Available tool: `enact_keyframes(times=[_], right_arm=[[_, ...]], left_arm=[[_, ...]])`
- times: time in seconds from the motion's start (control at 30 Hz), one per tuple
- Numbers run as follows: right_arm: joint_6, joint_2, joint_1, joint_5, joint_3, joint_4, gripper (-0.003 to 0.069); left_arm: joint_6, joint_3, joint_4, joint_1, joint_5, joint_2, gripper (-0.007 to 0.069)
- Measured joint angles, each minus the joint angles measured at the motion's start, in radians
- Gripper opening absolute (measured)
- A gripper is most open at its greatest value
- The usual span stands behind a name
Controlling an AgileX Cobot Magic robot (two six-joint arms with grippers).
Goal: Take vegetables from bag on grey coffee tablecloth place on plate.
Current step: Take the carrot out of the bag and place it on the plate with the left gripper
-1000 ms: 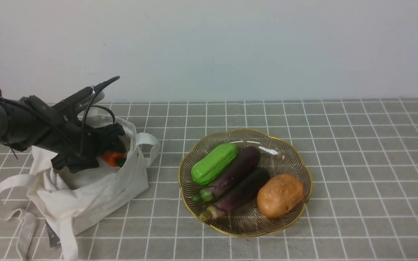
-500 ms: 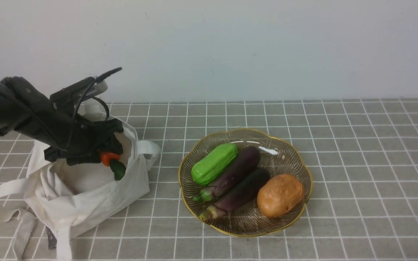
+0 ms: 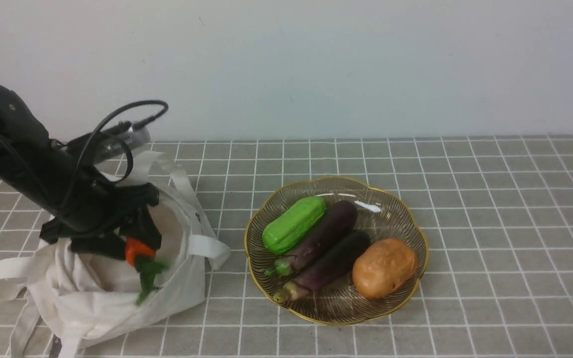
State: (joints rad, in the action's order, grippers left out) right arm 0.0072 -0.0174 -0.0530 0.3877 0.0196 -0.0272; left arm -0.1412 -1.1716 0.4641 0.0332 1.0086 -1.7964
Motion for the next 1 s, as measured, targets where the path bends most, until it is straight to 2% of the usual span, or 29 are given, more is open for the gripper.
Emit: enact_keyframes(times=[0.2, 0.43, 0.6, 0.67, 0.7, 0.77, 0.8, 0.93, 1.0], right_arm=[[0.000, 0.000, 0.000, 0.000, 0.000, 0.000, -0.0013], [0.000, 0.000, 0.000, 0.000, 0.000, 0.000, -0.0013], [0.000, 0.000, 0.000, 0.000, 0.000, 0.000, -0.0013], [0.000, 0.000, 0.000, 0.000, 0.000, 0.000, -0.0013], [0.000, 0.000, 0.000, 0.000, 0.000, 0.000, -0.0013], [0.000, 0.000, 0.000, 0.000, 0.000, 0.000, -0.0013], [0.000, 0.000, 0.000, 0.000, 0.000, 0.000, -0.0013], [0.000, 0.000, 0.000, 0.000, 0.000, 0.000, -0.0013], [0.000, 0.000, 0.000, 0.000, 0.000, 0.000, -0.0013]], left_arm=[[0.007, 0.000, -0.038, 0.000, 0.145, 0.016, 0.0366], [-0.002, 0.000, -0.040, -0.008, 0.186, 0.181, 0.0366], [-0.151, 0.000, 0.001, -0.145, 0.186, 0.339, 0.0366], [-0.219, 0.000, 0.014, -0.242, 0.126, 0.356, 0.0366], [-0.223, 0.000, 0.016, -0.250, 0.118, 0.357, 0.0366], [-0.281, 0.000, 0.024, -0.362, -0.009, 0.333, 0.0366], [-0.286, 0.000, 0.024, -0.369, -0.019, 0.329, 0.0366], [-0.352, 0.000, 0.031, -0.521, -0.259, 0.224, 0.0366], [-0.355, -0.005, 0.034, -0.555, -0.332, 0.182, 0.0366]])
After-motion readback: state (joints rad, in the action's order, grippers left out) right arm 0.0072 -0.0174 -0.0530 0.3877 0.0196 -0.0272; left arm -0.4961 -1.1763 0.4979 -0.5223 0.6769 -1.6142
